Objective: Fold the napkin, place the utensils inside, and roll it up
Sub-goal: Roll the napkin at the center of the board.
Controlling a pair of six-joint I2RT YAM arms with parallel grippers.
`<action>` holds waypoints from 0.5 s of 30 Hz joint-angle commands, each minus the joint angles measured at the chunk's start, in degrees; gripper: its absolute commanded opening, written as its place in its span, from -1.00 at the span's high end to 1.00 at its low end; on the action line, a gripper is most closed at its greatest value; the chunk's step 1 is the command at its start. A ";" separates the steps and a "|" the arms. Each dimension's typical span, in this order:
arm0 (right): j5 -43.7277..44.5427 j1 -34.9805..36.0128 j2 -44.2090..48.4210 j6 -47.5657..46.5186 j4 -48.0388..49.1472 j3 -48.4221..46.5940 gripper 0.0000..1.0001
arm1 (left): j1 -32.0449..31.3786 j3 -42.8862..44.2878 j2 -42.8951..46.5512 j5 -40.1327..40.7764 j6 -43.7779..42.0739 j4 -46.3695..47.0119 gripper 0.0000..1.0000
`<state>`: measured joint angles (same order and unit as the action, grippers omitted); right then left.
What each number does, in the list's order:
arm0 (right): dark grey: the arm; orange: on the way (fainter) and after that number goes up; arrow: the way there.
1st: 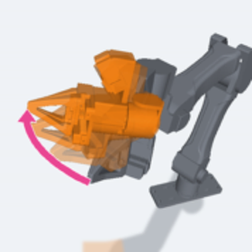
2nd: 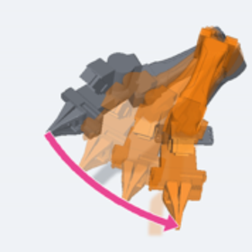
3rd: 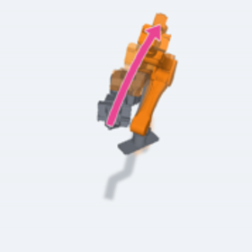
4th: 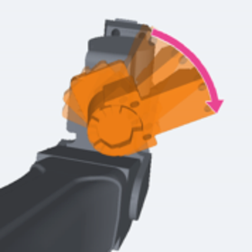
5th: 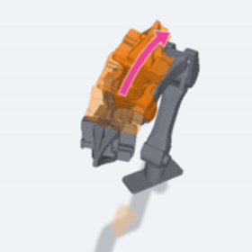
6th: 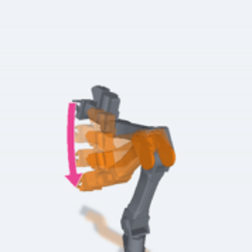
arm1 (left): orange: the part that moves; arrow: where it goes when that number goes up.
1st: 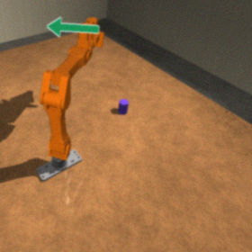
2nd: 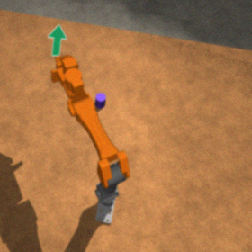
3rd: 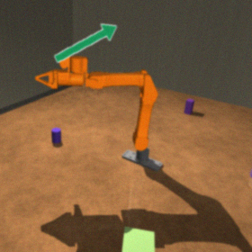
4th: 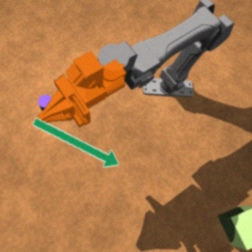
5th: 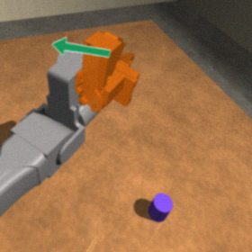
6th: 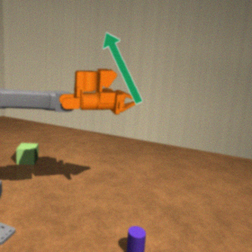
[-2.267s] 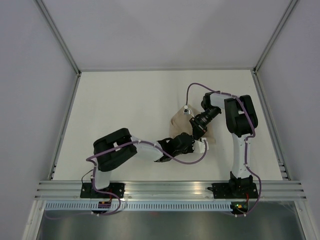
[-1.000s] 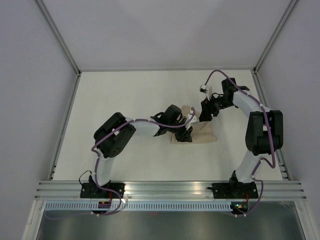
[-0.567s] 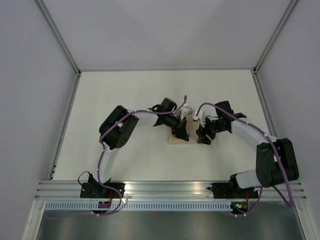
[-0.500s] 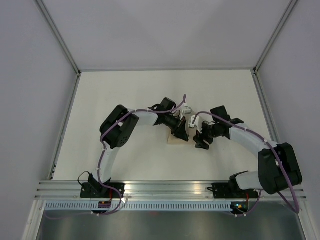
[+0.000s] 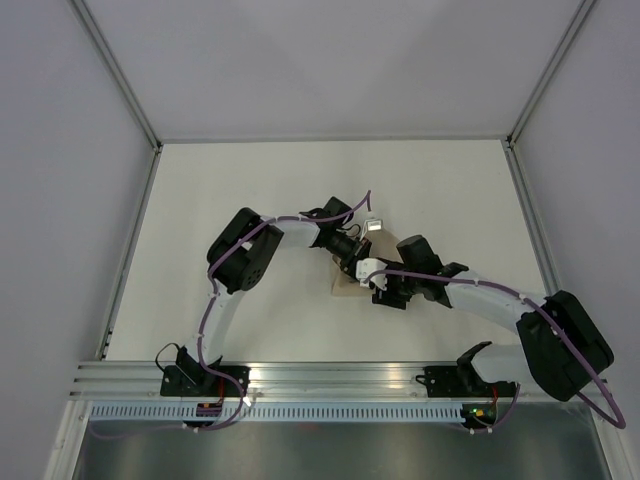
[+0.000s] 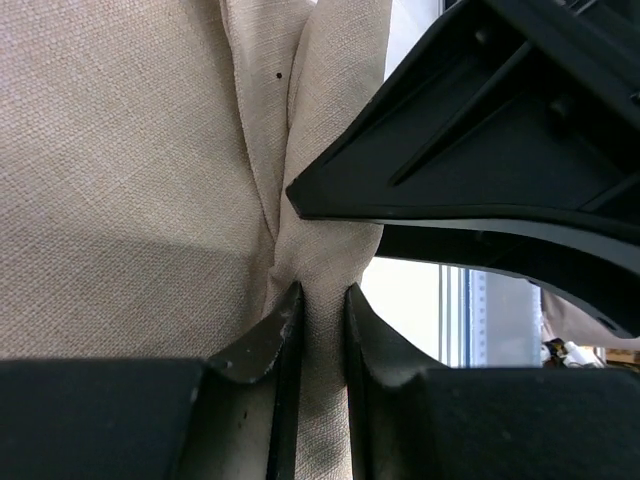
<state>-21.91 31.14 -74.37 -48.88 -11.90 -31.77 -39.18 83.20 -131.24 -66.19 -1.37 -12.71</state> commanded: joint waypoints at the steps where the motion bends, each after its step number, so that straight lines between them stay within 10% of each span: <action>1: 2.75 0.86 -0.78 -0.25 4.60 0.92 -0.33 | -0.28 -1.29 -4.55 7.04 0.05 -7.50 0.95; 8: 3.19 0.94 -2.62 0.72 3.12 -0.48 0.36 | -0.28 -1.54 -0.78 8.36 0.31 -6.98 0.48; 15: -0.67 0.51 -9.90 0.54 -7.51 -6.55 0.54 | 0.77 -2.78 8.45 12.49 5.05 -1.10 0.18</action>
<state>-21.02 32.03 -80.44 -48.45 -13.76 -35.79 -39.16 81.56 -127.44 -60.07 0.19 -14.87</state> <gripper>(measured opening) 0.281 0.384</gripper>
